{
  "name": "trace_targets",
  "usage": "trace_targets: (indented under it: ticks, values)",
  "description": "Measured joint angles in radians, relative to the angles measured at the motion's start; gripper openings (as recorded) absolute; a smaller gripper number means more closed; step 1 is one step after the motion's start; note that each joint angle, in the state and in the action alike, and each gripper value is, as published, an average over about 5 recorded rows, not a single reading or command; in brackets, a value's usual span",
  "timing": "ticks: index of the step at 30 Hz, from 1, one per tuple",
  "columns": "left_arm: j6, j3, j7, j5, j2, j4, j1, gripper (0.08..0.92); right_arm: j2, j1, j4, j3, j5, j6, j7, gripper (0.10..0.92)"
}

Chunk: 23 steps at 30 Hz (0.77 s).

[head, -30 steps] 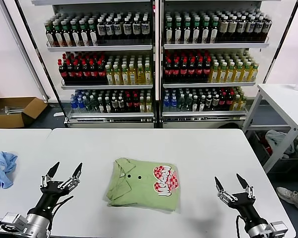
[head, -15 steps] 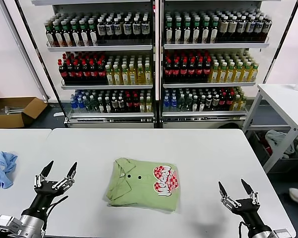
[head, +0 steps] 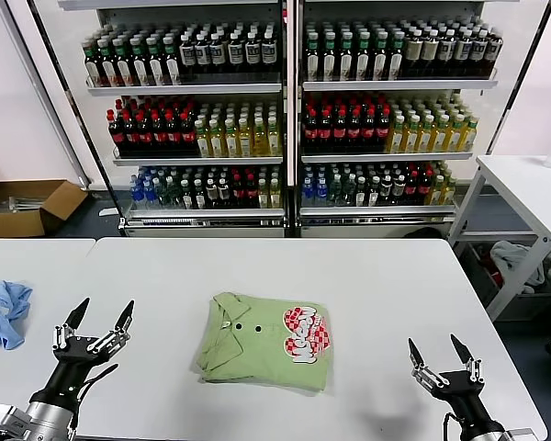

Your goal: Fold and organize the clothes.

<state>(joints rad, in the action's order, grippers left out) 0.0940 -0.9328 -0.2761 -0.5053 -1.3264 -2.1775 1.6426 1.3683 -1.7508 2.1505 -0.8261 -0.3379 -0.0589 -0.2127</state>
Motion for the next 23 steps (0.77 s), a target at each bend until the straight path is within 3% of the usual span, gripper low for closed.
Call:
trace_targets:
  ticks: [23]
  values:
    - [-0.035,-0.018,0.016,0.015,-0.021,0.008,0.009,0.823,0.034,0.004,-0.03,-0.043,0.033,0.038,-0.003,0.823]
